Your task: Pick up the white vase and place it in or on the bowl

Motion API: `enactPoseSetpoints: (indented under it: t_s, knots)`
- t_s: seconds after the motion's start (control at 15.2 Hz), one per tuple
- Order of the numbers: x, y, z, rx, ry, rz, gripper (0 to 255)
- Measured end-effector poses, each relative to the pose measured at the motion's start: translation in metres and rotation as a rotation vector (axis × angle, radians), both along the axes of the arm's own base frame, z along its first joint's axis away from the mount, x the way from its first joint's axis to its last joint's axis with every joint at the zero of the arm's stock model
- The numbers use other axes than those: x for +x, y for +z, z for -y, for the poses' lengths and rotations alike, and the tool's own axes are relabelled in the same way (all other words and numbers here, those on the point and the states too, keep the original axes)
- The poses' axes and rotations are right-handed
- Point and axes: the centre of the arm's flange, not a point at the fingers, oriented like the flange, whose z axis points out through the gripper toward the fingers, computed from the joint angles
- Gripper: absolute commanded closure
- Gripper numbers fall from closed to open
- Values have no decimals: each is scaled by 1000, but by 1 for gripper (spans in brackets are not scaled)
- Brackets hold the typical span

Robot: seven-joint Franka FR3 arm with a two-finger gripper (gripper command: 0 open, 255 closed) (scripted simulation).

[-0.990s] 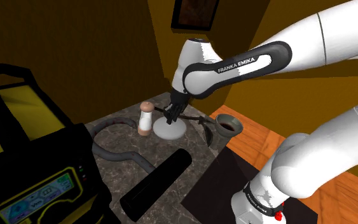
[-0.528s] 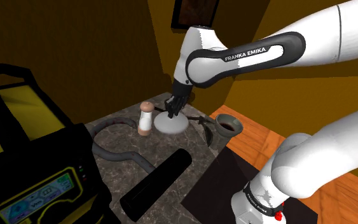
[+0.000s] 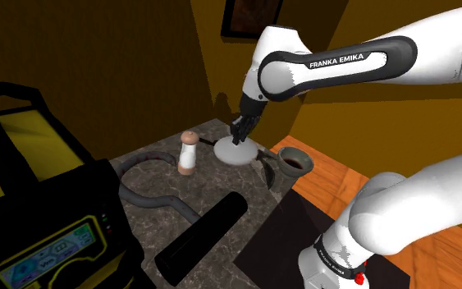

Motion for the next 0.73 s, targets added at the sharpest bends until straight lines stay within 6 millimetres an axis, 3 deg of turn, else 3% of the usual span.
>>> enactPoseSetpoints:
  t_s: [0.73]
  knots:
    - [-51, 17, 135, 1, 0, 0, 255]
